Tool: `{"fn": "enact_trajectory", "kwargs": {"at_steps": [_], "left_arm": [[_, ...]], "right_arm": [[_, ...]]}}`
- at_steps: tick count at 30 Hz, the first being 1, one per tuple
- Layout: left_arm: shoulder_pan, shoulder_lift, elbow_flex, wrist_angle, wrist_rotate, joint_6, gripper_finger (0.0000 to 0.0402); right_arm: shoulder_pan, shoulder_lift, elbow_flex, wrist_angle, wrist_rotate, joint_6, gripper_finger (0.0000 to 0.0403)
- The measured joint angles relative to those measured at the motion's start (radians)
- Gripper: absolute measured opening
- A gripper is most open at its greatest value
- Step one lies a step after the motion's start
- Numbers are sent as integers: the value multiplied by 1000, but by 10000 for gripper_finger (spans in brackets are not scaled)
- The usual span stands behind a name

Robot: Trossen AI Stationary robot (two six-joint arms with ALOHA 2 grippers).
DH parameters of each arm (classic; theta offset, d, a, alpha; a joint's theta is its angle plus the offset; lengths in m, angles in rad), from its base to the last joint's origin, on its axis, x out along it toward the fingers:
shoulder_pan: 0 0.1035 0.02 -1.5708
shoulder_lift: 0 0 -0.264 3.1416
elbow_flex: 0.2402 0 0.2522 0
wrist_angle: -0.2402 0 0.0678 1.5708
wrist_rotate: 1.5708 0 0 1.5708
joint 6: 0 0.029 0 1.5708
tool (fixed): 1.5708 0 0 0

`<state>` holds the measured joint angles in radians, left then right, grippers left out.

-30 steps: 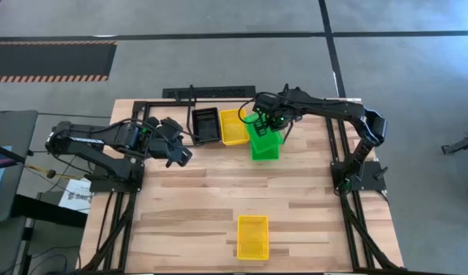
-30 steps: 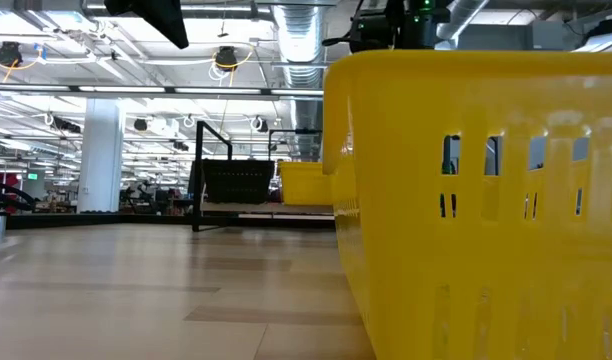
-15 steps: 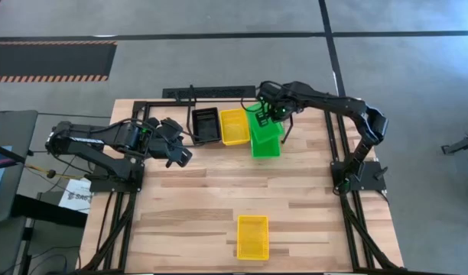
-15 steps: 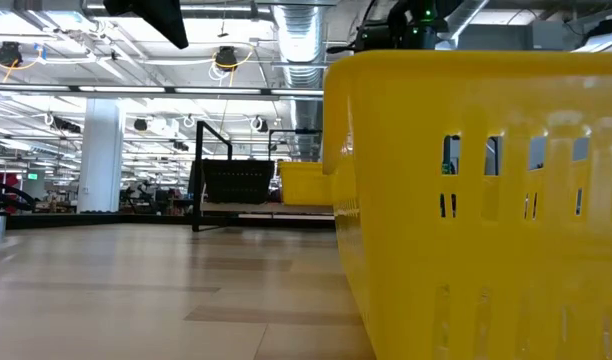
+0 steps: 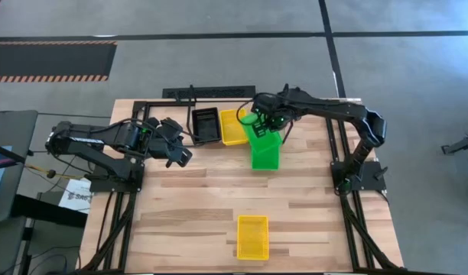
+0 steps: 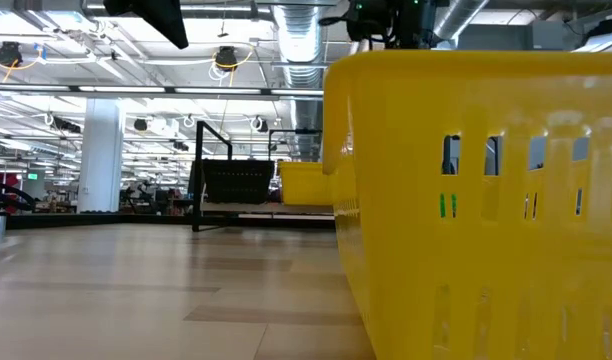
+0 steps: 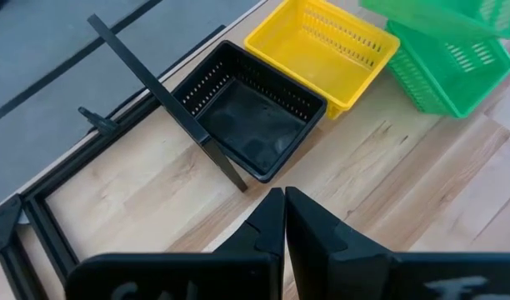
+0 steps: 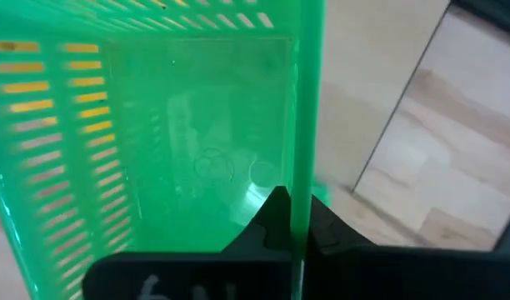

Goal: Stack baskets on shelf by color
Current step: Stack the green bin on top of the stacked green bins on the shelf

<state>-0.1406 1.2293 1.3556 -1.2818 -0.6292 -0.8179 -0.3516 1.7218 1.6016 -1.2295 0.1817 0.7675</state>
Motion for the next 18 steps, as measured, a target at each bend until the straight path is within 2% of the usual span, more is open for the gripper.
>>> {"fn": "enact_trajectory", "kwargs": {"at_steps": [4, 10, 13, 18], "left_arm": [[0, 0, 0, 0, -1, 6, 0], [0, 0, 0, 0, -2, 6, 0], [0, 0, 0, -1, -2, 13, 0], [0, 0, 0, -1, 16, 21, 0]], "right_arm": [[55, 0, 0, -9, 26, 66, 10], [156, 0, -1, -110, 61, 205, 5], [213, 0, -10, -116, 110, 304, 6], [282, 0, -36, -112, 134, 419, 4]]}}
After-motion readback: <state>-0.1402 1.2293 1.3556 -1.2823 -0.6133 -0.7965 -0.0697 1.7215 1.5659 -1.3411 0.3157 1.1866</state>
